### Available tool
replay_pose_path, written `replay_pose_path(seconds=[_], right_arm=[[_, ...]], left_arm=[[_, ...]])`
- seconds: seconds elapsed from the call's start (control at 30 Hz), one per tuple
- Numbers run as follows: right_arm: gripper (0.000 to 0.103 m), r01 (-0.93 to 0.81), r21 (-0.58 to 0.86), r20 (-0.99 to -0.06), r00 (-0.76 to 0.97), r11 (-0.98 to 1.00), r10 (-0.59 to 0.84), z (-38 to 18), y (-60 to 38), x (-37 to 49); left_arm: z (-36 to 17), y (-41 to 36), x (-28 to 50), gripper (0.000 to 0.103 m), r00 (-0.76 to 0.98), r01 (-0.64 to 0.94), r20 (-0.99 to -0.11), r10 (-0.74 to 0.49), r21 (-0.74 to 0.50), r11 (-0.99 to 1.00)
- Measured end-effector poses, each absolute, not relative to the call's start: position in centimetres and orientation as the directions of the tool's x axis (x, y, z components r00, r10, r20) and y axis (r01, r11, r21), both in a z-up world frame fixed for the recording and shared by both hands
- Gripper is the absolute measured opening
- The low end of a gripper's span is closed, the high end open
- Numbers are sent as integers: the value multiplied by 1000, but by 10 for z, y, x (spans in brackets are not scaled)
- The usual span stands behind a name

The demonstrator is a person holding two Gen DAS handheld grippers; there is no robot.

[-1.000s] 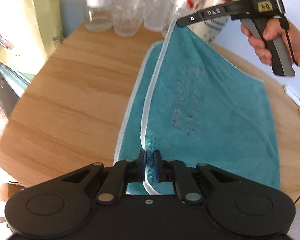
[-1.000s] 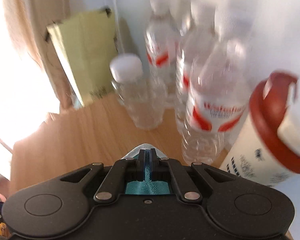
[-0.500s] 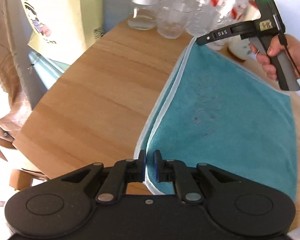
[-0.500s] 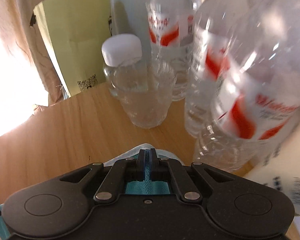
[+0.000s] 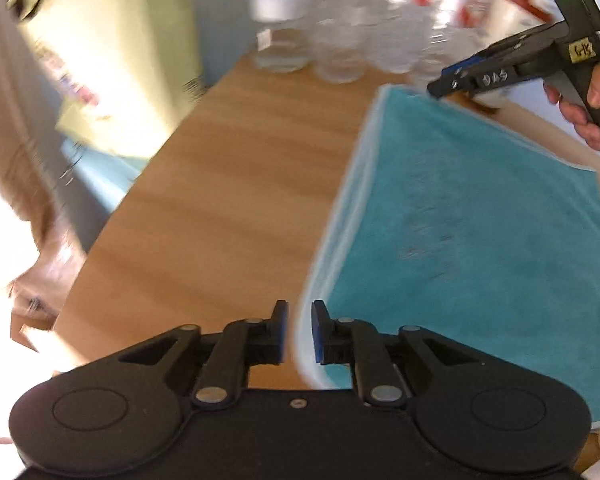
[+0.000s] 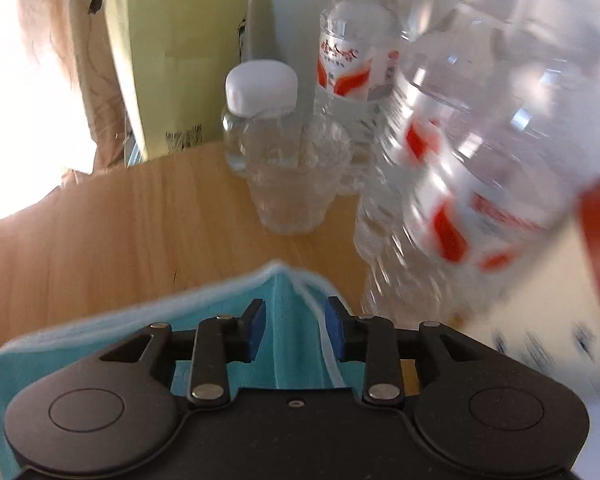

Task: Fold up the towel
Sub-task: 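Lift the held edge with the right tool toward the bottles while the left tool holds, then open both tools and release the teal towel onto the table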

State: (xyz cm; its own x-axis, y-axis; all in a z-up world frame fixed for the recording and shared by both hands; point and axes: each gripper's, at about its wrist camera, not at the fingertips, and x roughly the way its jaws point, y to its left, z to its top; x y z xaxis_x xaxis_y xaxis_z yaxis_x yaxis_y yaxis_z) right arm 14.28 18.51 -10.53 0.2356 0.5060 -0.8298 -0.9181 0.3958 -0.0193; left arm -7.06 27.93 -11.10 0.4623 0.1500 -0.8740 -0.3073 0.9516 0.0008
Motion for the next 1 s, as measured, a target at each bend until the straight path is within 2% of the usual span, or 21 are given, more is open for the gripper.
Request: replay_pose_path(seconds=[0.07,0.2,0.33,0.5,0.57,0.67,0.87,1.0], right_arm=[[37,-908,-10,-854,225,419,469,-106,168,133],[37,-860,-13,-881,251,510,401,-122,126,108],[36,-784,-47,-891,313,620,329,-141,95,104],[38,-663,44,-871,341,747,354,-139,56,124],[38,-657,50,-853,363,752,374,-130,49,130],[38,-622,55,-840,395,781,373,-124,44,149],[39,-693,68,-847,340,718,409,-135,71,176],[39,-757,55,-870,283,651,404,-149,90,186]], left_arm=[[-114,265,-55,21,470,-206,-878,91,-8,979],[-126,244,-37,21,437,-92,-897,71,35,995],[-139,238,-31,22,413,-23,-907,80,78,997],[-136,238,-24,23,370,8,-926,76,85,996],[-132,239,-19,23,378,9,-922,79,89,996],[-125,241,-13,37,414,21,-909,53,68,997],[-135,240,6,37,389,73,-917,88,125,989],[-136,245,10,38,376,86,-924,72,112,990]])
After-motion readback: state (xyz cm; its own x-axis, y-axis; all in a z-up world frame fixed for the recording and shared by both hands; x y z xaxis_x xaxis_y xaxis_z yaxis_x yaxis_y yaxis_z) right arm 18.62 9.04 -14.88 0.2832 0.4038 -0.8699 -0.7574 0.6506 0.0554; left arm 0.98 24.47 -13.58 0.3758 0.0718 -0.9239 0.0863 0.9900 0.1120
